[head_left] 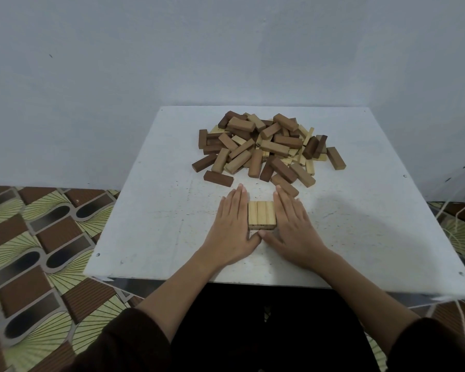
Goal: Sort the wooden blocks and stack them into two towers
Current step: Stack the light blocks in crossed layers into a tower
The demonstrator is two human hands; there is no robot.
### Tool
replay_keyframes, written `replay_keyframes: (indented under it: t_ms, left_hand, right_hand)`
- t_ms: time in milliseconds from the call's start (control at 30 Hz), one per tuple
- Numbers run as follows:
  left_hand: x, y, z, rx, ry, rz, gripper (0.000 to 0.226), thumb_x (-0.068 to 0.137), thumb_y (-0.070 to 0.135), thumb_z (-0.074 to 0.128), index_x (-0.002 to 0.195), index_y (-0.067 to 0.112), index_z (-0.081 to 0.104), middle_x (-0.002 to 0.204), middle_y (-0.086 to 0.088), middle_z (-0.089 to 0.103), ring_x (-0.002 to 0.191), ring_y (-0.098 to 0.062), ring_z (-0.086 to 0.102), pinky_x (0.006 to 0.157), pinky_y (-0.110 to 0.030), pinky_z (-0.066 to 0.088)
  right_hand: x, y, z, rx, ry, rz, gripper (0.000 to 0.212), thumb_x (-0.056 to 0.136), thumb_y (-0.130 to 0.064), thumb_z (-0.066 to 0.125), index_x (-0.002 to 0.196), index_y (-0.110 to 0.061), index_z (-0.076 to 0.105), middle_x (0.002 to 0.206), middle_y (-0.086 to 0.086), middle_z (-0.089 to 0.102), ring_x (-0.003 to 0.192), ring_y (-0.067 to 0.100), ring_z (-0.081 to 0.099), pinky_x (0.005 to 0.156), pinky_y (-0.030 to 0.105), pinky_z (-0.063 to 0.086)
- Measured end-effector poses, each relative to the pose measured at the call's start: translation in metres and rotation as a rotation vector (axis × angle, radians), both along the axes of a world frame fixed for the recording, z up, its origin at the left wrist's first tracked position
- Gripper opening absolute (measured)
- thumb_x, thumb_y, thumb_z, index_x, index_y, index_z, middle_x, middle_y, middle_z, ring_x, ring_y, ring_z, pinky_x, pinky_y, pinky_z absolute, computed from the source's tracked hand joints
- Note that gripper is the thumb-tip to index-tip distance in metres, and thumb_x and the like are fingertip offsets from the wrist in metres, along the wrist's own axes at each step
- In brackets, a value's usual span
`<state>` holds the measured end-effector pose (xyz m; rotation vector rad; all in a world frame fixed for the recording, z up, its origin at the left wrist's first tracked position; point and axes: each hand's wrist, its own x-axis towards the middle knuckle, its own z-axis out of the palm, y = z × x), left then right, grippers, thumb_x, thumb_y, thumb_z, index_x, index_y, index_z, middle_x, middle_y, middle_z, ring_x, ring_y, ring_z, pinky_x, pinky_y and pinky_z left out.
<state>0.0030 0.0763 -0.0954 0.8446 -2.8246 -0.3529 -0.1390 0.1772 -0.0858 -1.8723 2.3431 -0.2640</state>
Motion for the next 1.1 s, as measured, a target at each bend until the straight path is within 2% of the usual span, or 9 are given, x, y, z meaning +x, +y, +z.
replay_keyframes:
  t_ms: [167,433,733,1033,1100]
  left_hand:
    - [-0.0002,0.0003,-0.0015,-0.023,-0.01,0.003,0.093,0.081,0.061,0.018,0.149,0.0,-0.004,0.158,-0.015,-0.005,0.146,-0.026,-0.004,0.117,-0.034,-0.007]
    - [0.0003,0.0003,-0.0013,-0.035,-0.006,0.003,0.094,0.08,0.062,0.016,0.149,0.001,-0.004,0.158,-0.014,-0.006,0.146,-0.025,-0.005,0.115,-0.032,-0.011]
    - [0.0,-0.0007,-0.0021,0.005,-0.022,0.021,0.097,0.078,0.065,0.013,0.148,0.002,-0.009,0.158,-0.012,-0.009,0.146,-0.024,-0.008,0.119,-0.036,-0.006]
    - [0.0008,0.0011,0.0009,0.011,-0.009,0.018,0.097,0.078,0.065,0.012,0.148,0.002,-0.008,0.158,-0.013,-0.009,0.146,-0.024,-0.008,0.116,-0.032,-0.01]
    - [0.0004,0.0006,0.0024,0.056,0.007,0.02,0.098,0.077,0.066,0.015,0.149,0.002,-0.007,0.158,-0.012,-0.008,0.146,-0.024,-0.006,0.119,-0.036,-0.005]
  right_hand:
    - [0.0023,-0.0002,0.0003,0.003,0.031,-0.006,0.097,0.079,-0.072,-0.008,0.149,-0.004,-0.006,0.158,0.01,-0.008,0.146,0.022,-0.006,0.115,0.037,-0.008]
    - [0.0029,-0.0005,-0.0011,0.009,0.076,-0.012,0.091,0.085,-0.068,0.002,0.149,-0.003,-0.004,0.158,0.012,-0.006,0.146,0.023,-0.001,0.114,0.039,-0.007]
    - [0.0029,-0.0004,-0.0021,0.004,0.081,-0.019,0.095,0.082,-0.071,-0.007,0.149,-0.003,-0.004,0.158,0.013,-0.007,0.146,0.025,0.0,0.115,0.042,-0.003]
    - [0.0034,-0.0001,-0.0001,0.014,0.054,-0.016,0.097,0.079,-0.072,-0.011,0.148,-0.004,-0.011,0.157,0.011,-0.013,0.146,0.023,-0.005,0.115,0.041,-0.005]
    - [0.0025,0.0,0.0002,0.002,0.024,-0.004,0.099,0.078,-0.074,-0.01,0.148,-0.004,-0.009,0.158,0.011,-0.011,0.146,0.023,-0.004,0.116,0.041,-0.004]
